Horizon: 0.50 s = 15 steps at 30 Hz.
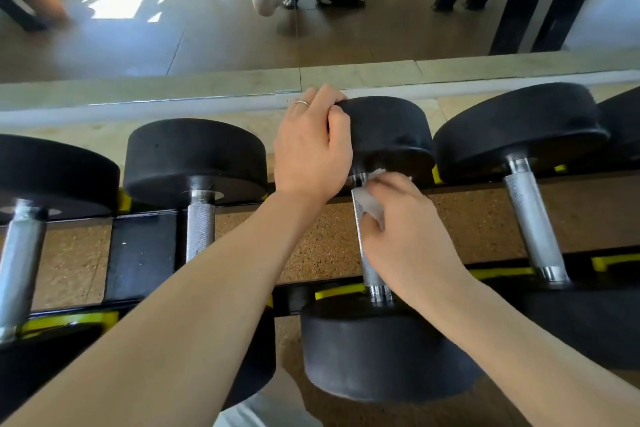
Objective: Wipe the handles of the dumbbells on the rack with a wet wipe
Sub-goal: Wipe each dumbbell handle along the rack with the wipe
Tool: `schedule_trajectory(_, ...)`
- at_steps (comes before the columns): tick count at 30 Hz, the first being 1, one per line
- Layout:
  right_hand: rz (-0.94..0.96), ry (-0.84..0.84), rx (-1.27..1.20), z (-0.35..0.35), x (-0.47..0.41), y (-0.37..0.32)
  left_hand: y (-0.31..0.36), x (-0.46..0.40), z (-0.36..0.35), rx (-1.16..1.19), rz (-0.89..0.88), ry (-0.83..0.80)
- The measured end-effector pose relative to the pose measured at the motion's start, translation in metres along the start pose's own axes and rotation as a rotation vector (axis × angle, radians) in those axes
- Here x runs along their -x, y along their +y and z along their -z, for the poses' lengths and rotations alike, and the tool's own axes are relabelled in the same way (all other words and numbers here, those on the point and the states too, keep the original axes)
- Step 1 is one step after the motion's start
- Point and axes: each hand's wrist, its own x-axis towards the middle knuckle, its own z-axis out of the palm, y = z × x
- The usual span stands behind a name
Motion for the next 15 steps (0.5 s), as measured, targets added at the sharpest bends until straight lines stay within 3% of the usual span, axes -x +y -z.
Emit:
schedule_trajectory(3,0.252,-0.131,0.115,0.01,0.001,0.003,-0.001,0.0,0.0,0.01,0.0,0.005)
schedule_trajectory(6,0.527,-0.228,0.431,0.014,-0.013,0.014,-0.001,0.0,0.0,0.0,-0.008,0.004)
schedule_trajectory(8,0.562,-0.268,0.487,0.017,-0.018,0.017,-0.003,0.0,-0.001,-0.001,-0.015,0.005)
schedule_trajectory(15,0.557,-0.369,0.225,0.022,-0.01,0.038,-0.002,0.0,0.0,-0.007,-0.014,0.004)
